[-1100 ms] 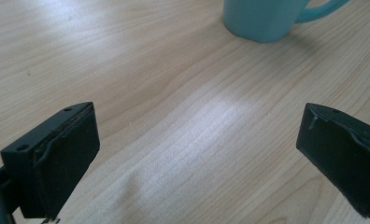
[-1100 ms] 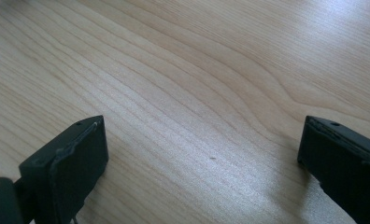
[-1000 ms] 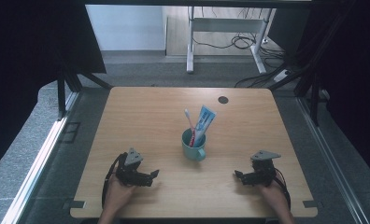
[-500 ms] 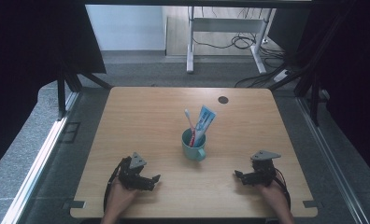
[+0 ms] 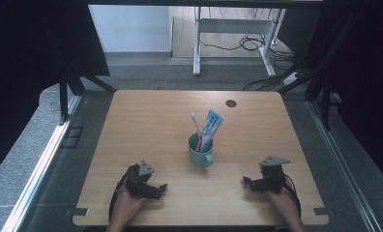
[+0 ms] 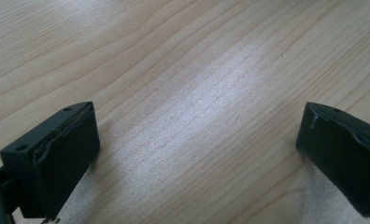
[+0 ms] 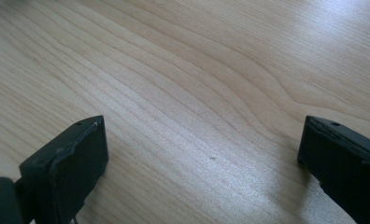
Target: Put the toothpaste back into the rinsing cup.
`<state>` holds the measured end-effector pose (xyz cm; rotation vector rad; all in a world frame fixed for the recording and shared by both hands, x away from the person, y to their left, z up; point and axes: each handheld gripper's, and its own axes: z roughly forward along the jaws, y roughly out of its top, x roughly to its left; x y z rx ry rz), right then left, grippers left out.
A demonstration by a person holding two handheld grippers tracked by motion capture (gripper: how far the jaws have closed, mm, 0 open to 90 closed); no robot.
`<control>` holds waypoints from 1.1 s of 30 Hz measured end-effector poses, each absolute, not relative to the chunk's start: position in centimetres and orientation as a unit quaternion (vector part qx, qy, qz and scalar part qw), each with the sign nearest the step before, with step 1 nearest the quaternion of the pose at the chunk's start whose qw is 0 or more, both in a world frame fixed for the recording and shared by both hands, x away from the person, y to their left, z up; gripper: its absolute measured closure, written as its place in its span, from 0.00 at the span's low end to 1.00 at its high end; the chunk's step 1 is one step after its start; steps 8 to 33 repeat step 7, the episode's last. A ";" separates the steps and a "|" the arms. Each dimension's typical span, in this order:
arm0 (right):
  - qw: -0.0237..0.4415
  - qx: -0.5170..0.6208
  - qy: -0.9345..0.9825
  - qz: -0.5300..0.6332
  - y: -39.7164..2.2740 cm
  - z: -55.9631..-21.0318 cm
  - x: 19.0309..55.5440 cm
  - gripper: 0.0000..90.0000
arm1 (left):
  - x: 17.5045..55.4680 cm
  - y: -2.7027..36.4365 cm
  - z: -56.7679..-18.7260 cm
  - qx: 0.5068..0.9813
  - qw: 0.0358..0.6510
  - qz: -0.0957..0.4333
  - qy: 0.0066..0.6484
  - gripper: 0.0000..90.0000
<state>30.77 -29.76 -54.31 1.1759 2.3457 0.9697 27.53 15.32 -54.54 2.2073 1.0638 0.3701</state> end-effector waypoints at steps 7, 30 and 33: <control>0.170 0.414 0.826 0.342 -29.8 -54.3 30.8 0.01 | 27.5 15.3 -54.6 0.841 0.325 0.142 0.407 0.00; 0.170 0.414 0.826 0.342 -29.8 -54.3 30.8 0.01 | 27.5 15.3 -54.6 0.841 0.325 0.142 0.407 0.00; 0.170 0.414 0.826 0.342 -29.8 -54.3 30.8 0.01 | 27.5 15.3 -54.6 0.841 0.325 0.142 0.407 0.00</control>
